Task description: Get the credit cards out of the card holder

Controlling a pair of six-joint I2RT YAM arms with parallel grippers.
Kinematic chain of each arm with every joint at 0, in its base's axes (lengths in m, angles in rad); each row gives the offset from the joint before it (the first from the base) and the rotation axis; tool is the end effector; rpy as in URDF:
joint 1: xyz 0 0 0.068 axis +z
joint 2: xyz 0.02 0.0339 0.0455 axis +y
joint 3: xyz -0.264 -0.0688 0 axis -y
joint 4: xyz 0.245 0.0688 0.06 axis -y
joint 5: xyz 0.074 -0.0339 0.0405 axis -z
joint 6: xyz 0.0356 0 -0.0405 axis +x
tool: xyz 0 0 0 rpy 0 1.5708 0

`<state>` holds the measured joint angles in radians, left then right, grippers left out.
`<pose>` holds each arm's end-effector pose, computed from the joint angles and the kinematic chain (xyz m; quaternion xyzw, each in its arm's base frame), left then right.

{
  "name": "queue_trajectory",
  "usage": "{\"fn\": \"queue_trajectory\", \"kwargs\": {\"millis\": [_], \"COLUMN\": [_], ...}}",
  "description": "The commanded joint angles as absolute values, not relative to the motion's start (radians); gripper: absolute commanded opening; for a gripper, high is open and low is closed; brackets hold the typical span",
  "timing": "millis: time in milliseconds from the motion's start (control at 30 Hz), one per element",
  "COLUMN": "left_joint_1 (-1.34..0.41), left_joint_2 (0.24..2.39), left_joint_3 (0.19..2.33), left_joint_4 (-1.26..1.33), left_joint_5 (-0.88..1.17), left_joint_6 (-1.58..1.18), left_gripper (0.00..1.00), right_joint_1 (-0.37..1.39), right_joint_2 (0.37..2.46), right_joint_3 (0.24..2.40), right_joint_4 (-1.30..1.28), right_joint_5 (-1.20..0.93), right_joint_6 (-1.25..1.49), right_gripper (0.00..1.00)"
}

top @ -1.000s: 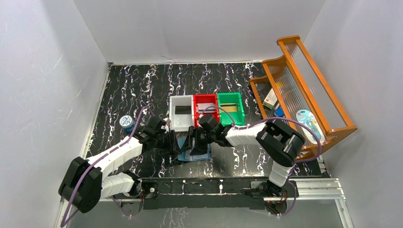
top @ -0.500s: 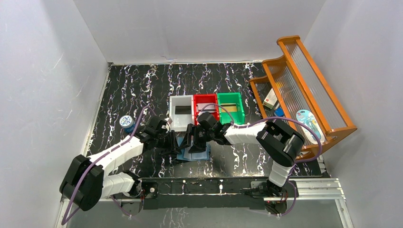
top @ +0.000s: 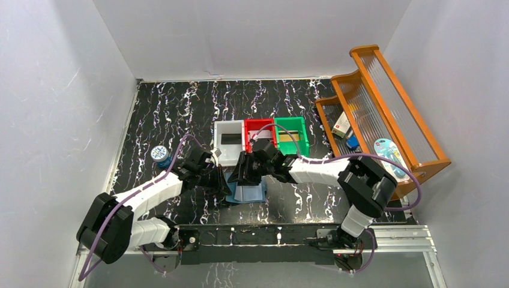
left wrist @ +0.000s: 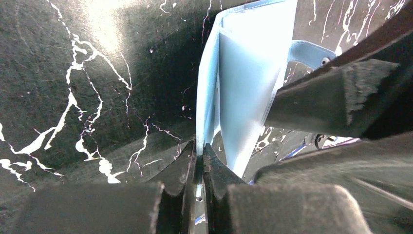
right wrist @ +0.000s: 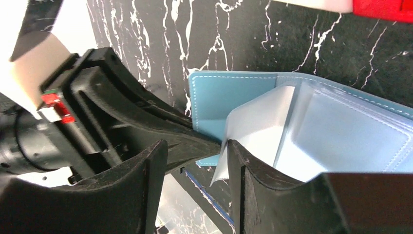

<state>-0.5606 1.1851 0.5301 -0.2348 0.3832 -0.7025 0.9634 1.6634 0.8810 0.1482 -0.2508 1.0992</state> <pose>0.1783 -0.1277 0.1733 -0.0022 0.9275 -0.3384 0.1586 0.1913 0.2907 0.1819 0.0037 0.8871 0.4416 0.1343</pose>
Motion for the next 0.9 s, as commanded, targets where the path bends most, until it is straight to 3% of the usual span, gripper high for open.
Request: {"fn": "queue_trajectory", "kwargs": {"millis": [0,133,367,500,733,867], "left_joint_1": [-0.566,-0.565,-0.566,-0.565,-0.566,-0.566], "left_joint_2": [1.188,1.187,1.18,1.178,1.179,1.153], "left_joint_3": [0.517,0.511,0.506,0.508,0.511,0.514], "left_joint_4": [-0.239,-0.242,-0.242,-0.244,-0.245,-0.259], "left_joint_5": [0.408,0.402,0.4,0.401,0.405,0.385], "left_joint_6": [-0.692,-0.694,-0.697,-0.696,-0.694,-0.702], "left_gripper": [0.01,0.0,0.0,0.0,0.01,0.15], "right_joint_1": [0.963,0.959,0.958,0.959,0.964,0.993], "right_joint_2": [1.596,1.545,1.461,1.498,1.676,1.797], "right_joint_3": [0.89,0.865,0.828,0.848,0.946,1.065], "right_joint_4": [0.138,0.098,-0.02,-0.066,0.015,-0.07], "right_joint_5": [-0.195,-0.142,-0.011,-0.027,-0.207,-0.197], "right_joint_6": [1.078,1.073,1.066,1.069,0.998,0.932], "right_gripper": [0.56,0.54,0.3,0.23,0.22,0.26]}}
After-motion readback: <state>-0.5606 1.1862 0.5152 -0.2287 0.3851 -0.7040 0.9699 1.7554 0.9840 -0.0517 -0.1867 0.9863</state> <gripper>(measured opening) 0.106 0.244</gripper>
